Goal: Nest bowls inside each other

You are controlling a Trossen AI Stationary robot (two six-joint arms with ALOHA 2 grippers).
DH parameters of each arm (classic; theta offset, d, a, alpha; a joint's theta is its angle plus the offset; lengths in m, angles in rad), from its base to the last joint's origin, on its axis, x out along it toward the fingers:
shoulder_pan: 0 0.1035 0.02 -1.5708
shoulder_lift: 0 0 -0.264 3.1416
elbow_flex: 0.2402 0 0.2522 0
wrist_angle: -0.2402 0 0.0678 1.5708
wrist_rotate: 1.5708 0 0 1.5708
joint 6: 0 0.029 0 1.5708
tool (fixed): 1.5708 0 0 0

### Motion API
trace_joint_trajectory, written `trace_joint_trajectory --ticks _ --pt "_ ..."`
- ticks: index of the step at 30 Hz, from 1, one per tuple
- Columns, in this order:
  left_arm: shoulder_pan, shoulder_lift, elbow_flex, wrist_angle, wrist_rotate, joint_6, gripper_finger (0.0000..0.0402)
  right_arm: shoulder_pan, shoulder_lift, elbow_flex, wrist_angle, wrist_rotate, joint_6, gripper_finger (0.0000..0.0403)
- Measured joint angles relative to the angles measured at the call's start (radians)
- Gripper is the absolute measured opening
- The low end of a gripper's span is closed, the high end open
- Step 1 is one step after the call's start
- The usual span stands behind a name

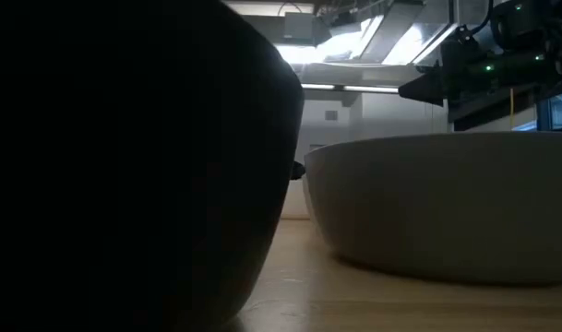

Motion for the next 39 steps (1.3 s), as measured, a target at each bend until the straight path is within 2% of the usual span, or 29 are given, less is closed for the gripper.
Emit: trace_joint_trajectory --ticks 31,39 --pt "0.000 0.000 0.000 0.000 0.000 0.000 0.0151 0.002 0.000 0.000 0.003 0.000 0.002 0.0081" --pt "0.000 0.000 0.000 0.000 0.000 0.000 0.0151 0.002 0.000 0.000 0.094 0.002 -0.003 0.0081"
